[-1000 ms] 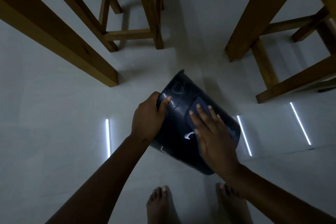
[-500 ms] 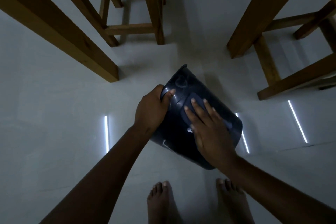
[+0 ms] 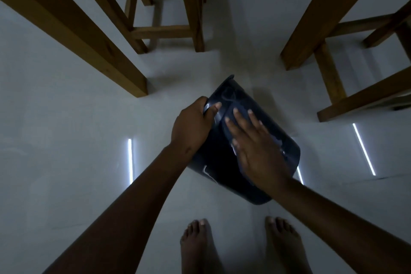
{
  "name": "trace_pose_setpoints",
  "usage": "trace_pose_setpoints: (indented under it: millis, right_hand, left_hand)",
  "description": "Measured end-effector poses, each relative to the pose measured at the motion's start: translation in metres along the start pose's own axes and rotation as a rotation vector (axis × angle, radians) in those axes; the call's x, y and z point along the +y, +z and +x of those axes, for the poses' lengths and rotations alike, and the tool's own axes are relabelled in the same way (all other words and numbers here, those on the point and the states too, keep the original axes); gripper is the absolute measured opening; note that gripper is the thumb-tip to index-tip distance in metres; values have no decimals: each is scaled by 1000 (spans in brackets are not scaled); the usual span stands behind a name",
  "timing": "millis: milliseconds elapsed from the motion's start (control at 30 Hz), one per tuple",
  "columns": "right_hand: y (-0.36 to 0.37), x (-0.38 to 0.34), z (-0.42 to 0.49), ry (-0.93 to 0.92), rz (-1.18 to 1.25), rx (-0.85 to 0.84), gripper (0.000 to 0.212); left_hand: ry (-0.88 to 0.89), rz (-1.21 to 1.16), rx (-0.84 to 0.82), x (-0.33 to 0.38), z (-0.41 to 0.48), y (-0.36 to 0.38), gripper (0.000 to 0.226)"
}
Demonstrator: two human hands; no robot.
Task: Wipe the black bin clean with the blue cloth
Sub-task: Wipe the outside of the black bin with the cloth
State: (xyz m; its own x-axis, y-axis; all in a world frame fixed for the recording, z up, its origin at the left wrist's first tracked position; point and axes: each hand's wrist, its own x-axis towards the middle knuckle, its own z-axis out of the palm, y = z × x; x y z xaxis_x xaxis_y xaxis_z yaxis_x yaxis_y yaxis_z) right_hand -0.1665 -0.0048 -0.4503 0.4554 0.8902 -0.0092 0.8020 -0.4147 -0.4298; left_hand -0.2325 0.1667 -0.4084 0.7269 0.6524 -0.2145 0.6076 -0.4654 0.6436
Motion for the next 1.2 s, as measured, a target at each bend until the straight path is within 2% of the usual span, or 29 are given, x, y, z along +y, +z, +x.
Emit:
trace_pose_setpoints:
  millis: [133, 200, 300, 400, 467, 567, 633, 767, 833, 933, 1033, 1067, 1200]
  right_hand:
    - [-4, 16, 21, 177, 213, 71, 50]
    - [-3, 19, 21, 152, 200, 78, 49]
    - [-11, 31, 32, 181, 304, 82, 47]
    - [-19, 37, 24, 237, 407, 78, 46]
    - [-11, 20, -4, 224, 327, 87, 47]
    - [2, -2, -31, 78, 101, 71, 48]
    - [-2, 4, -14, 22, 124, 44, 48]
    - [-9, 34, 18, 243, 394, 66, 46]
    - [-10, 34, 2, 305, 364, 71, 45]
    - [-2, 5, -33, 193, 108, 97, 49]
    - [2, 0, -30, 45, 64, 46, 49]
    - [0, 6, -20, 47, 87, 46, 49]
    - [-6, 36, 8, 257, 321, 77, 47]
  left_hand:
    - [37, -46, -49, 3, 1, -4, 29]
    - [24, -128, -103, -3, -5, -12, 23]
    - [-53, -162, -180, -20, -20, -15, 30]
    - [-20, -77, -74, -15, -24, -7, 31]
    - [24, -25, 0, -6, -20, -2, 32]
    - [36, -8, -8, -2, -14, 0, 34]
    - [25, -3, -36, -3, -11, 1, 35]
    - [19, 31, -43, 0, -7, 3, 41]
    - [6, 41, -41, 0, -6, 3, 42]
    - [-14, 34, -43, -4, -9, 2, 41]
    - [-3, 28, -43, -5, -8, 2, 40]
    - [2, 21, -50, -4, -6, 3, 40]
    - [-6, 31, -80, 5, 2, 5, 37]
